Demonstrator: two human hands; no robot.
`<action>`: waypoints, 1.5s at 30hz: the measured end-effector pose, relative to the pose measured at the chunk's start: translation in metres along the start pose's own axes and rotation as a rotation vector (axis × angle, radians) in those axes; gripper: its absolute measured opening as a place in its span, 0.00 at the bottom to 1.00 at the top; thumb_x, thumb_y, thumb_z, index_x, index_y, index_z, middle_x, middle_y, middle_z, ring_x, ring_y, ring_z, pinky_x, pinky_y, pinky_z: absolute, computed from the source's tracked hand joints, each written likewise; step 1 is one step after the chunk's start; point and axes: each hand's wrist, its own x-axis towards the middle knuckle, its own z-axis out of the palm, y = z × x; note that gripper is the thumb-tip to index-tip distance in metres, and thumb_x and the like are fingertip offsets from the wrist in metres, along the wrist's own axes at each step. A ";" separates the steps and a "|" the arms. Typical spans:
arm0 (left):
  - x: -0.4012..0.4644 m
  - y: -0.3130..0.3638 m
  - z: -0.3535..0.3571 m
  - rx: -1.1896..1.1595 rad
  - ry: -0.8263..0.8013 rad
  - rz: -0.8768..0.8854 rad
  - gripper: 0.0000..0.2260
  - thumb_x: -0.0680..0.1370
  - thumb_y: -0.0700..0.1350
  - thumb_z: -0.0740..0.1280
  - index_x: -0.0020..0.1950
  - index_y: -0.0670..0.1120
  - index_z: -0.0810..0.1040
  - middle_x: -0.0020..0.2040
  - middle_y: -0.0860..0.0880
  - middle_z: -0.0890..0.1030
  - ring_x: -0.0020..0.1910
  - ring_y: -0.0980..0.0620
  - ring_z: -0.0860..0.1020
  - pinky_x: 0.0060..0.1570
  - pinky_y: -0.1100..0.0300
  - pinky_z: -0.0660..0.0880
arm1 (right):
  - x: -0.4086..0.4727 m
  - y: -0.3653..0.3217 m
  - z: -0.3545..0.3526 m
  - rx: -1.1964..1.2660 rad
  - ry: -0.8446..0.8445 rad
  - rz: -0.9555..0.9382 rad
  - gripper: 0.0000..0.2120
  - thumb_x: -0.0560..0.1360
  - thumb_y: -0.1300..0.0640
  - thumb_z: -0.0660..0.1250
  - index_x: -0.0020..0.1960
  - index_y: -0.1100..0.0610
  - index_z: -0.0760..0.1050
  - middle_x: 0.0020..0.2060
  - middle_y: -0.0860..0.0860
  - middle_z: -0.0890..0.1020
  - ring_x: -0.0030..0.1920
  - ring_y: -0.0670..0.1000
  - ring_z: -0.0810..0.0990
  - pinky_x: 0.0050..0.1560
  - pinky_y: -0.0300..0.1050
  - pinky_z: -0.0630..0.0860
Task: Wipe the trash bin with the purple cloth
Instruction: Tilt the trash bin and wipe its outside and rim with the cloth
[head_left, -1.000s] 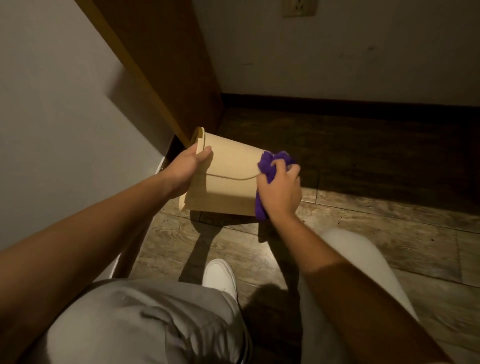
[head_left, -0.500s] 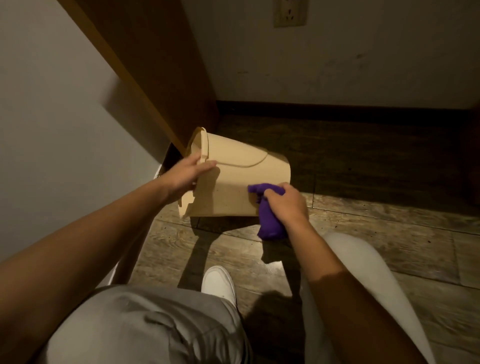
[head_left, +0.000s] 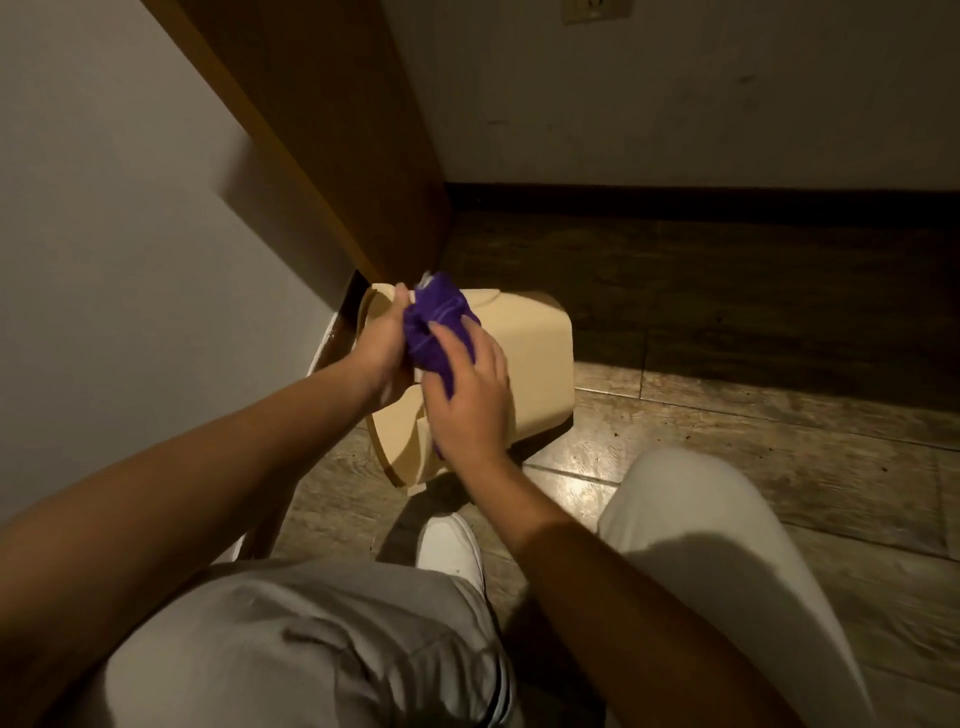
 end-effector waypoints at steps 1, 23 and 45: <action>0.001 0.000 -0.002 -0.030 0.021 -0.021 0.29 0.83 0.66 0.53 0.65 0.44 0.79 0.53 0.44 0.88 0.53 0.48 0.86 0.48 0.53 0.80 | -0.006 0.002 0.010 -0.050 0.004 -0.011 0.25 0.80 0.46 0.61 0.76 0.44 0.68 0.78 0.51 0.68 0.77 0.56 0.64 0.74 0.60 0.66; 0.035 0.002 -0.067 0.059 0.109 -0.072 0.24 0.84 0.61 0.57 0.72 0.45 0.73 0.54 0.43 0.88 0.50 0.43 0.87 0.41 0.49 0.84 | 0.038 0.159 0.005 -0.161 0.104 0.939 0.23 0.85 0.42 0.52 0.75 0.52 0.68 0.67 0.61 0.76 0.64 0.66 0.78 0.62 0.61 0.74; 0.002 -0.001 -0.046 0.312 -0.353 -0.062 0.27 0.78 0.36 0.71 0.72 0.59 0.73 0.64 0.41 0.83 0.62 0.39 0.82 0.58 0.40 0.80 | 0.079 0.067 -0.070 0.449 0.366 0.576 0.10 0.84 0.46 0.61 0.62 0.47 0.74 0.52 0.46 0.81 0.53 0.49 0.82 0.56 0.53 0.81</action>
